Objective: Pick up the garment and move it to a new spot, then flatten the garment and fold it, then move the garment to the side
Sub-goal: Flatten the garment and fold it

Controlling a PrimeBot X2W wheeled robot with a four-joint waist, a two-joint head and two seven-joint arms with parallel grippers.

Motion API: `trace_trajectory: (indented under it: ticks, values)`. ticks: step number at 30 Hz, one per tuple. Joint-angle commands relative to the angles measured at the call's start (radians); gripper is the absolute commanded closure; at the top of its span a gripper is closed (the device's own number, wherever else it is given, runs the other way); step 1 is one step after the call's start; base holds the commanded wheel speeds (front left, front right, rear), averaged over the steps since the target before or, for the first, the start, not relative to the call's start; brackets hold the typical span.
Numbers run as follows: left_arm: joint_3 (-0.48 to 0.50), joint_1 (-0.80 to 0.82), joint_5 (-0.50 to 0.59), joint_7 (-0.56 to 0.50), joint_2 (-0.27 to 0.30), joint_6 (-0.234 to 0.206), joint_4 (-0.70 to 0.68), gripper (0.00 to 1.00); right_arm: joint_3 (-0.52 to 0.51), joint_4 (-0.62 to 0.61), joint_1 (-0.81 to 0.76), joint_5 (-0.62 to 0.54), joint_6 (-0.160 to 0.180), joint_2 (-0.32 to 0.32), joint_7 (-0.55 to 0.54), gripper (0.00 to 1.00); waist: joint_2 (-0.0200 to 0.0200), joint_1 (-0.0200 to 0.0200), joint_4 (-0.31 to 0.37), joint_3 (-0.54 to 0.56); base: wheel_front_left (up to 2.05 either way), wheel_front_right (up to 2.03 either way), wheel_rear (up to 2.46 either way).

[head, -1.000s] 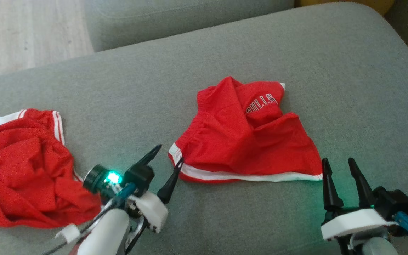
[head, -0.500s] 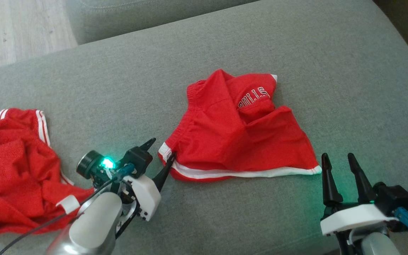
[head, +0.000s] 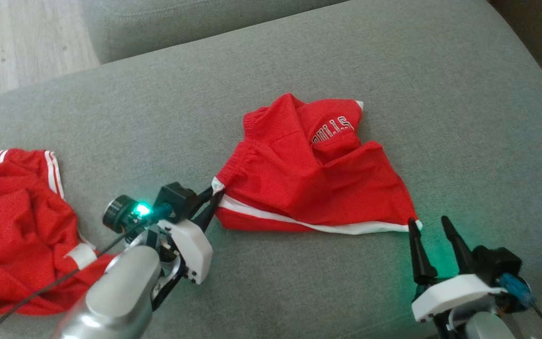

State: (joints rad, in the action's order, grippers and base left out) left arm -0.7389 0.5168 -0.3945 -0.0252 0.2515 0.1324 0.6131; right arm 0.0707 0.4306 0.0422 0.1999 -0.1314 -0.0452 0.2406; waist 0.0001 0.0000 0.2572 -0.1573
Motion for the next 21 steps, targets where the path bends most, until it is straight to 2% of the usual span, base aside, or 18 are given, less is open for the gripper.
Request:
trace_trajectory:
  ticks: [1,14,21]
  values:
    - [0.032,0.058,-0.013,0.003,0.034,-0.002,-0.029,1.0,0.029,-0.015,0.041,-0.011,0.001,-0.005,-0.005,0.0,-0.0001,0.0,0.003,0.002,0.0,0.0,0.0]
    - [0.0,0.086,-0.052,-0.013,0.065,-0.002,-0.046,1.0,0.078,0.133,0.103,-0.007,0.001,-0.005,-0.082,0.0,-0.0001,0.0,0.007,0.013,0.0,0.0,0.0]
    - [-0.009,0.091,-0.056,-0.007,0.064,-0.002,-0.048,1.0,0.085,0.165,0.121,-0.012,0.001,-0.005,-0.077,0.0,-0.0001,0.0,0.002,0.007,0.0,0.0,0.0]
